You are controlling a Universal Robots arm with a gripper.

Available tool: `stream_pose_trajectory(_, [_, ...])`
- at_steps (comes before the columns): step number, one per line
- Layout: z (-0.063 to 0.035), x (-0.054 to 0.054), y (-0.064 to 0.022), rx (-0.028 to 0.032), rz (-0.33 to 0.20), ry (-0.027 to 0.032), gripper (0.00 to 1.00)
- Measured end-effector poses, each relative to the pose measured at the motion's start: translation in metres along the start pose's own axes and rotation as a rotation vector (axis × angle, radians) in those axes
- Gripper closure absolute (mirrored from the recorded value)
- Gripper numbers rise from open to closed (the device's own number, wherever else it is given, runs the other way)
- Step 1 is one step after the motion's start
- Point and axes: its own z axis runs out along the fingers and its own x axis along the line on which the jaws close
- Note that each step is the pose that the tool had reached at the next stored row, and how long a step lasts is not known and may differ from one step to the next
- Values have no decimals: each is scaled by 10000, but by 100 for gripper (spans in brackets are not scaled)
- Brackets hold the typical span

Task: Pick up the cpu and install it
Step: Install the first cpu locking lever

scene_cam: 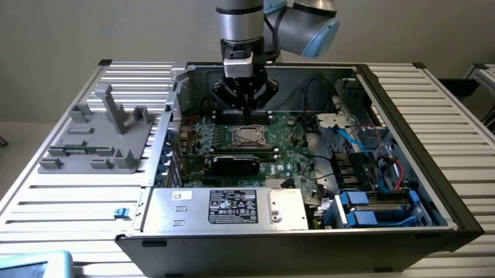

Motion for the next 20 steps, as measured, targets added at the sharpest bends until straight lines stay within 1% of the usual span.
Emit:
stream_pose_trajectory(3, [-24, -6, 4, -9, -81, -65, 89])
stream_pose_trajectory(6, [-64, -5, 8, -17, -118, -170, 89])
stream_pose_trajectory(9, [-95, -6, 12, -19, -148, -315, 89])
stream_pose_trajectory(11, [-111, -9, 14, 9, -162, -421, 89])
stream_pose_trajectory(14, [-130, -13, 17, 92, -176, -578, 89])
stream_pose_trajectory(15, [-135, -15, 18, 131, -181, -634, 89])
stream_pose_trajectory(16, [-139, -18, 19, 206, -184, -680, 89])
stream_pose_trajectory(17, [-142, -19, 19, 315, -184, -716, 89])
stream_pose_trajectory(18, [-145, -19, 19, 394, -185, -746, 89])
stream_pose_trajectory(19, [-148, -19, 20, 424, -188, -769, 89])
stream_pose_trajectory(20, [-148, -20, 19, 430, -189, -778, 89])
